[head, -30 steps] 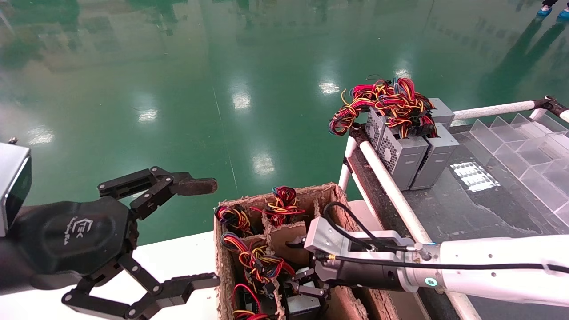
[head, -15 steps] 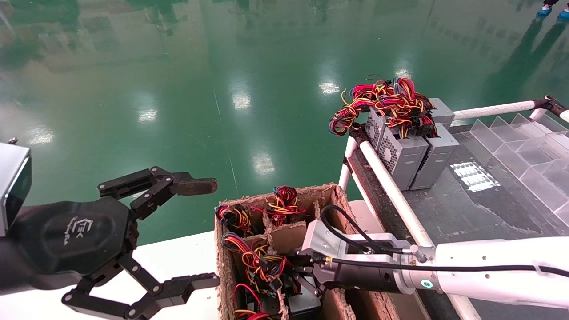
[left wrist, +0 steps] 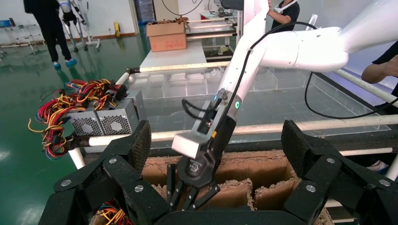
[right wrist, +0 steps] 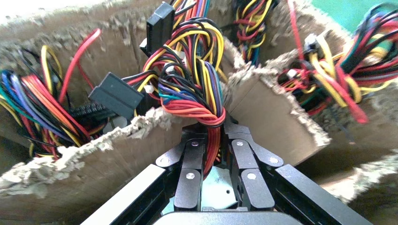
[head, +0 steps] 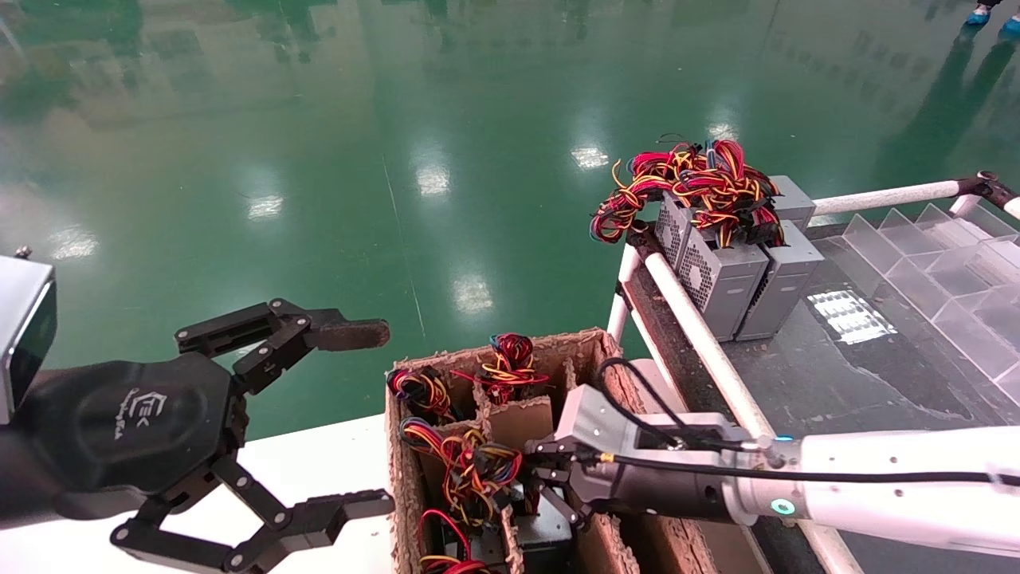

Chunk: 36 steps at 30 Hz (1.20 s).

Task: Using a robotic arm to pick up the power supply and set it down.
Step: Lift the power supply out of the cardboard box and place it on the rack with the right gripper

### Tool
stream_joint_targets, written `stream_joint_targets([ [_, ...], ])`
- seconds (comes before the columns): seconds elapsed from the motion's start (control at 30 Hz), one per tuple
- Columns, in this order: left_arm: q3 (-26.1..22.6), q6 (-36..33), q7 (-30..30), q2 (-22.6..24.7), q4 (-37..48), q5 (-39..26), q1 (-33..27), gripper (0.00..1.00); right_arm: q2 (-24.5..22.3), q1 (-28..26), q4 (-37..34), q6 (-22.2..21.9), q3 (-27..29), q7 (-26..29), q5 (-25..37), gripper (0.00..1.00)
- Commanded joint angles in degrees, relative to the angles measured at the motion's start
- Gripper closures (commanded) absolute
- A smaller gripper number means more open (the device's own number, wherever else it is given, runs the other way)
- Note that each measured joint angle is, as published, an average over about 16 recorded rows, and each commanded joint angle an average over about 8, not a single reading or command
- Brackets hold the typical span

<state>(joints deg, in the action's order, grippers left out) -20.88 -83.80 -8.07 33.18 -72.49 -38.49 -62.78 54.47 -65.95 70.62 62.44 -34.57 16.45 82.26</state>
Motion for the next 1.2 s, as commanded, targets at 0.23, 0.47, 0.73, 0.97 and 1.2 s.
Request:
stream_joint_targets([
  [0.23,0.0,0.0,0.0,0.0,0.0,0.0,0.0,0.0,-4.0,0.86,3.33,-0.32,3.82,-0.68,-4.91,1.0],
  [0.47,-0.01,0.0,0.0,0.0,0.0,0.01,0.0,0.0,-8.56,0.73,4.93,0.04,9.07,-1.03,-11.92,1.0],
  [0.73,-0.01,0.01,0.01,0.0,0.0,0.01,0.0,0.0,-12.95,-0.2,3.88,1.95,16.17,-2.94,-21.95,1.0],
  [0.97,-0.02,0.01,0.01,-0.01,0.0,0.01,0.0,0.0,-15.81,-1.32,1.02,2.23,21.83,-6.18,-27.74,1.0],
  [1.2,-0.02,0.01,0.01,-0.01,0.0,0.01,-0.01,0.0,-18.57,-3.09,-4.77,4.42,24.85,-9.25,-30.05,1.0],
])
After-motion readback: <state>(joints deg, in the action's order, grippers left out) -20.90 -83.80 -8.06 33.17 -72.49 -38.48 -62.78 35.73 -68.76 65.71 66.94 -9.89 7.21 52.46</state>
